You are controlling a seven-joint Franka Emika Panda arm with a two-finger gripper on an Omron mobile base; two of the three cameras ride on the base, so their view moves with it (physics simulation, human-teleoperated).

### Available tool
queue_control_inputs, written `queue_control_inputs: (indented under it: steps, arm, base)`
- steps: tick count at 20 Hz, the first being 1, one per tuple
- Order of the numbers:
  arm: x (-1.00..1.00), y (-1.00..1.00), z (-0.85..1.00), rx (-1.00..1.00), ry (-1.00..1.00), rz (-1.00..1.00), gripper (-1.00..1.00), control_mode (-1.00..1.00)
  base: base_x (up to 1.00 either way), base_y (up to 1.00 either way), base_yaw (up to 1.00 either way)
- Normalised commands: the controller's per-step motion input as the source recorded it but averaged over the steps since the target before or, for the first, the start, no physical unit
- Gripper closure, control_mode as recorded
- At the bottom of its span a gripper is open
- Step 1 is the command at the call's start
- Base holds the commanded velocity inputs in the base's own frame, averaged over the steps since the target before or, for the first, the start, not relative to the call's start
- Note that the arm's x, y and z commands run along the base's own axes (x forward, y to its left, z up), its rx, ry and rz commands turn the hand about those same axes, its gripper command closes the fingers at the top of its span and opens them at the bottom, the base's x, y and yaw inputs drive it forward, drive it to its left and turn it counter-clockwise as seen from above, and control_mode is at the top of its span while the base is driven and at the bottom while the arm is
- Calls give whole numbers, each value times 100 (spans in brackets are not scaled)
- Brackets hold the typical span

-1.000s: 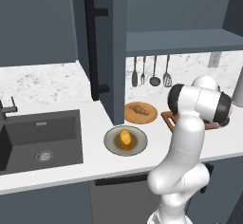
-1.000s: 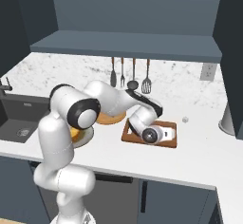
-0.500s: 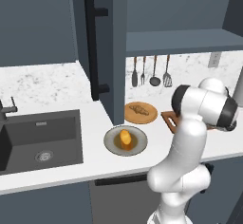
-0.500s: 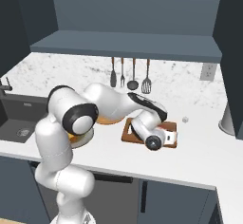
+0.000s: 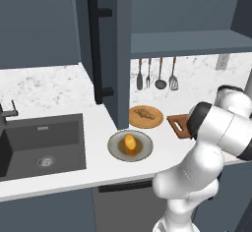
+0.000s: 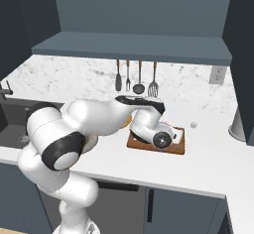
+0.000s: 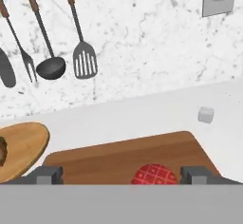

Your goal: From the different types of pastries on the counter, select a croissant and place it on the cutting board. Then retrieve a jar of jam from the cabinet and place it alongside the croissant on the cutting board.

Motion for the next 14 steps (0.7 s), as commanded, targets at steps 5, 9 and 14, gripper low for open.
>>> queue_control_inputs:
  steps: [5, 9, 14]
  arm:
    - [6, 87, 84, 4, 46, 5, -100, -100]
    - [1, 100, 19, 4, 30, 0, -100, -100]
    - [-13, 67, -28, 14, 1, 2, -100, -100]
  base:
    - [0, 0, 0]
    - [0, 0, 0]
    - [0, 0, 0]
